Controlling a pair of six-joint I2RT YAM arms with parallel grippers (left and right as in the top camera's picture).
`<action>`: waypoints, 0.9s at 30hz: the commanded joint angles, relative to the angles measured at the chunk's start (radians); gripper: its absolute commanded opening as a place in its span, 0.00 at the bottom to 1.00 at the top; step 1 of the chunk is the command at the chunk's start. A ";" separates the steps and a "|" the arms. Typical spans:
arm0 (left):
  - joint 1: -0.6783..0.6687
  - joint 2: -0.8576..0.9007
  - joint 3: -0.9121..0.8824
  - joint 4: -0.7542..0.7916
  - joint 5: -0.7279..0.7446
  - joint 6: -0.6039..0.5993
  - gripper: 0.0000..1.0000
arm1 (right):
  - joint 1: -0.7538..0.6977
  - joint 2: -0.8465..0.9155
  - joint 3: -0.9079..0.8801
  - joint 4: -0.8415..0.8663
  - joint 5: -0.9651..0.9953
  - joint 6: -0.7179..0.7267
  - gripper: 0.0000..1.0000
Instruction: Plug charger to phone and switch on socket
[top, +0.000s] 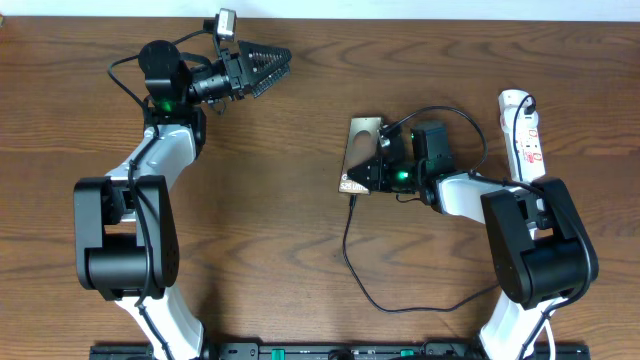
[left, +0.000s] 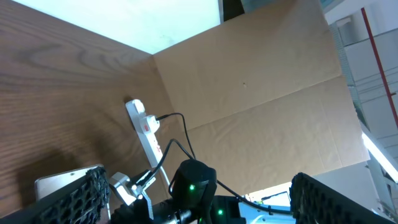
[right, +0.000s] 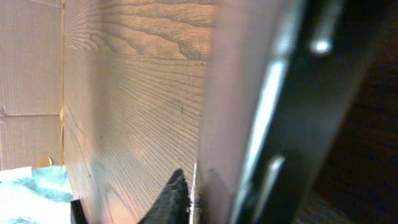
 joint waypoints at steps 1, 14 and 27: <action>0.002 -0.019 0.011 0.009 0.003 0.007 0.93 | 0.008 0.013 0.018 0.006 -0.006 -0.013 0.16; 0.002 -0.019 0.011 0.009 0.003 0.007 0.93 | 0.003 0.012 0.018 0.002 0.094 -0.013 0.56; 0.002 -0.019 0.011 0.009 0.003 0.007 0.93 | -0.001 -0.029 0.374 -0.649 0.394 -0.081 0.89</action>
